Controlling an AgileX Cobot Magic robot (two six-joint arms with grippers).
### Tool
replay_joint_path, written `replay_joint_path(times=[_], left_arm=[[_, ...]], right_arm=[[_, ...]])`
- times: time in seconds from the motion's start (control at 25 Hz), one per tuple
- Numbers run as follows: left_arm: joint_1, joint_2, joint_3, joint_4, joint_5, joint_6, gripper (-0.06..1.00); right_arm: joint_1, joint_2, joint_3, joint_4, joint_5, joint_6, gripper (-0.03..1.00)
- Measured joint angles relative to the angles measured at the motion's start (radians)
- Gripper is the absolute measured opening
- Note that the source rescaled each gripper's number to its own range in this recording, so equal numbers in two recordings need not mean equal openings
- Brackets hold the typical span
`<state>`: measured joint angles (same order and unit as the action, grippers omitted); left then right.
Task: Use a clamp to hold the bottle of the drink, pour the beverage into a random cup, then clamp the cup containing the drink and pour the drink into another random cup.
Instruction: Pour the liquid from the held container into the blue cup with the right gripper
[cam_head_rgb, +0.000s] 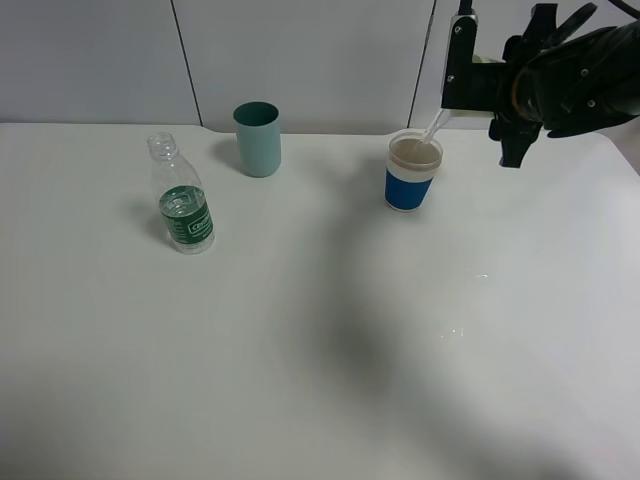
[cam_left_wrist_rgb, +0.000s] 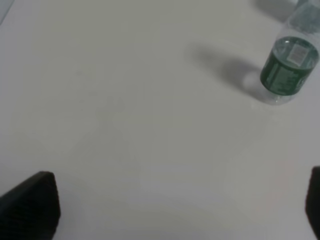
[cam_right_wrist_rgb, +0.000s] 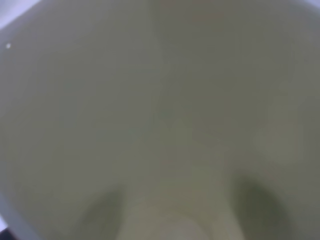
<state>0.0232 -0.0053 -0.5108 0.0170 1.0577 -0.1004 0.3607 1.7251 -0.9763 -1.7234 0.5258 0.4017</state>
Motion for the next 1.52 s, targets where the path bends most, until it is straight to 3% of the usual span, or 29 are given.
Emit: replay_joint_path(times=[0.64,1.04,1.52], left_arm=[[0.000,0.000,0.000,0.000,0.000,0.000,1.00],[0.000,0.000,0.000,0.000,0.000,0.000,1.00],[0.000,0.000,0.000,0.000,-0.001,0.000,1.00]], right_arm=[[0.000,0.000,0.000,0.000,0.020,-0.159,0.01],[0.000,0.000,0.000,0.000,0.021,-0.171,0.01],[0.000,0.000,-0.002,-0.004,0.021,-0.294,0.01]])
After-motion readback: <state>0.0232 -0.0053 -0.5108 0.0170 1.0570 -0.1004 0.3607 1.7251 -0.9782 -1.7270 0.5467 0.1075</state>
